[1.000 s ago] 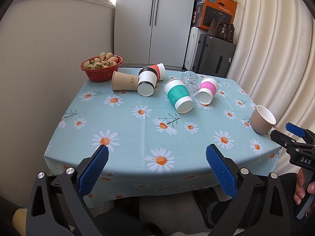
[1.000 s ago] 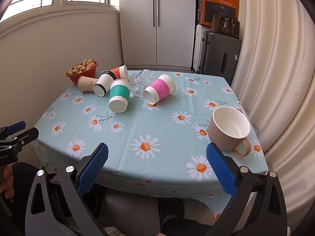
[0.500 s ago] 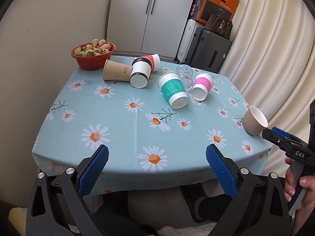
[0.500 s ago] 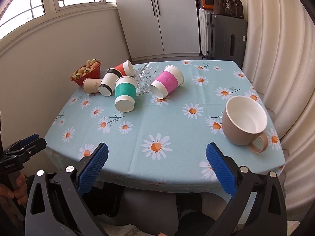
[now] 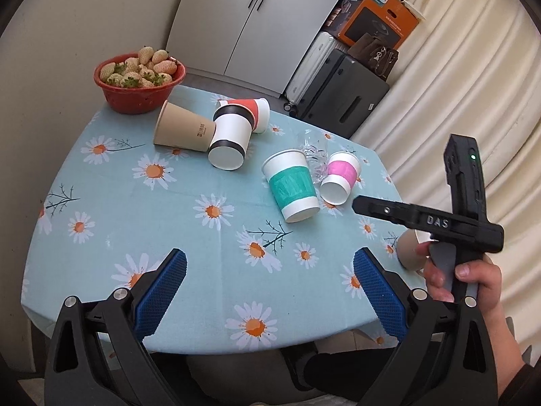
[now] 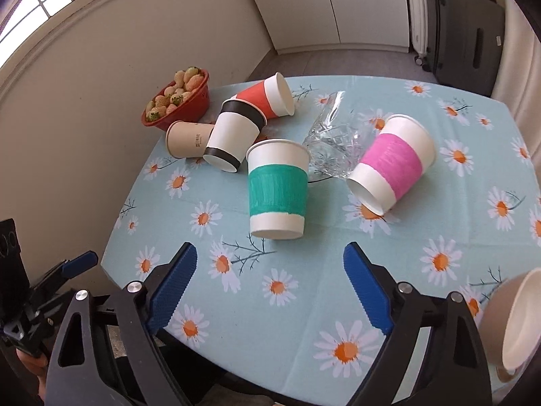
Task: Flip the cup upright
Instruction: 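Move the right tool to the teal-banded cup and close around it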
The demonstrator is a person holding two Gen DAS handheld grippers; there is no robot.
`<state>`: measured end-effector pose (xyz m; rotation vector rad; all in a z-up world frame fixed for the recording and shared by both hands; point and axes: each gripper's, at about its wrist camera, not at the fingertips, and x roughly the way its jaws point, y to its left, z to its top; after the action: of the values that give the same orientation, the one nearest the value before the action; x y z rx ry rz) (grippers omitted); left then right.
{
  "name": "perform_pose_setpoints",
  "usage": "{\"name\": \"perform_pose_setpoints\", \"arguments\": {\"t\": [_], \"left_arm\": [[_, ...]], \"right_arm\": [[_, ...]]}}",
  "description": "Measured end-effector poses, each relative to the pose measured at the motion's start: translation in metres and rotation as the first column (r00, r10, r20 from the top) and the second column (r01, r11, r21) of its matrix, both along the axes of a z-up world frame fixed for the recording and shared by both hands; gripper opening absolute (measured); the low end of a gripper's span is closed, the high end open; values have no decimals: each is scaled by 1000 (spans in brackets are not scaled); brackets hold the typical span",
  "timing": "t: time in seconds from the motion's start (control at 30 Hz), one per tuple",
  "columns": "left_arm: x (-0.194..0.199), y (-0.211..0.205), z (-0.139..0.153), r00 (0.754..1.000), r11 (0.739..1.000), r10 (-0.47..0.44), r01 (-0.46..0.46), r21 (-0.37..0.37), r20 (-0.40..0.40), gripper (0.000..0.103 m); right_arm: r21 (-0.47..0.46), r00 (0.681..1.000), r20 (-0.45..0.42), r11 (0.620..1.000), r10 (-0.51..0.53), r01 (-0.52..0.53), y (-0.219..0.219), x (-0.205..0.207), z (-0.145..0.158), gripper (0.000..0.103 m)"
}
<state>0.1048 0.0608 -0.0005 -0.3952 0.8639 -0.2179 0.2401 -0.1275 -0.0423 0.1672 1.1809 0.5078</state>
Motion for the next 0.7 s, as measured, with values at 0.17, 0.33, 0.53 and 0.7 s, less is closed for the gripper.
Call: {"name": "perform_pose_setpoints", "arguments": {"t": [0.17, 0.33, 0.53, 0.7], "left_arm": [[29, 14, -21, 998, 999, -14, 12, -43, -63, 96], [48, 19, -40, 994, 998, -39, 34, -48, -104, 96], [66, 18, -54, 988, 996, -70, 62, -59, -138, 96], [73, 17, -60, 984, 995, -82, 74, -60, -156, 96]], "right_arm": [[0, 992, -117, 999, 45, -45, 25, 53, -30, 86], [-33, 977, -200, 997, 68, -76, 41, 85, -54, 86], [-87, 959, -266, 988, 98, -125, 52, 97, -74, 85], [-102, 948, -304, 986, 98, -135, 59, 100, -85, 66]]}}
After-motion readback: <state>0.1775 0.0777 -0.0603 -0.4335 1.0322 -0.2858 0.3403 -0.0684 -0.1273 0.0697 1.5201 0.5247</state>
